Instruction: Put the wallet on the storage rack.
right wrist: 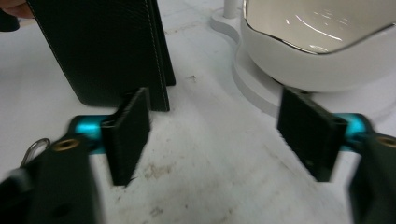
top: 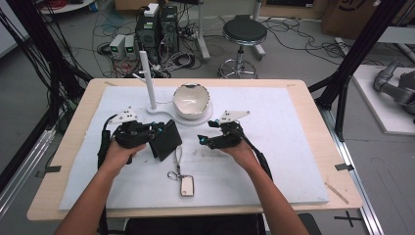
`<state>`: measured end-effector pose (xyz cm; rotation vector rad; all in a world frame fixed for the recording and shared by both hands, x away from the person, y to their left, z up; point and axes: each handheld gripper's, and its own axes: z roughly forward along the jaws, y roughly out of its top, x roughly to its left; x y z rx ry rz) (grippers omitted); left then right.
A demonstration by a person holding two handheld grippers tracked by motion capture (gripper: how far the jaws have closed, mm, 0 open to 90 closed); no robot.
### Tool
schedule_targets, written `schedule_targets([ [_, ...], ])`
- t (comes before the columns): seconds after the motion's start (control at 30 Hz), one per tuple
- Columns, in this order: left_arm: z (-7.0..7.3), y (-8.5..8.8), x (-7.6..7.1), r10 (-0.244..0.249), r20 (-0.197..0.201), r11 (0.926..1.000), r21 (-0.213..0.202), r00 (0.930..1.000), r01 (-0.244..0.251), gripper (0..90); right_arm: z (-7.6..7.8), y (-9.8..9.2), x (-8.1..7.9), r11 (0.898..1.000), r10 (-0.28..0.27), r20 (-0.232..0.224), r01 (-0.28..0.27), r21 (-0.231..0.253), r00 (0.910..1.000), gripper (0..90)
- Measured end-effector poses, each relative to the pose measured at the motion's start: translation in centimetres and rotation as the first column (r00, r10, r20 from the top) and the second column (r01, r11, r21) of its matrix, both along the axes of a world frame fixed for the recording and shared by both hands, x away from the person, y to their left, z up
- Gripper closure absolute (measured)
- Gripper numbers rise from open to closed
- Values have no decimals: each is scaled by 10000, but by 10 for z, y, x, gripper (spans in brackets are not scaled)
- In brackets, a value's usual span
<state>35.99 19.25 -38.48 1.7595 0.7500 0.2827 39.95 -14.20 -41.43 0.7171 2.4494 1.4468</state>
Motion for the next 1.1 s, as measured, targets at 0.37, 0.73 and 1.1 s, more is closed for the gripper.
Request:
schedule_targets([
  [0.37, -1, 3, 2, -58, -119, 9998, -194, 9999, 56, 805, 2, 42, 8, 9938, 1095, 311, -1100, 151, 9935, 397],
  [0.73, -1, 3, 3, -114, -184, 9997, -203, 9998, 110, 800, -4, 78, 16, 9685, 2491, 31, -2491, -30, 9685, 590],
  [1.1, 2, 6, 1, 631, 36, 9980, 72, 9980, -632, 584, -3, 78, 14, 9656, 2571, 382, -2551, -503, 9656, 780],
])
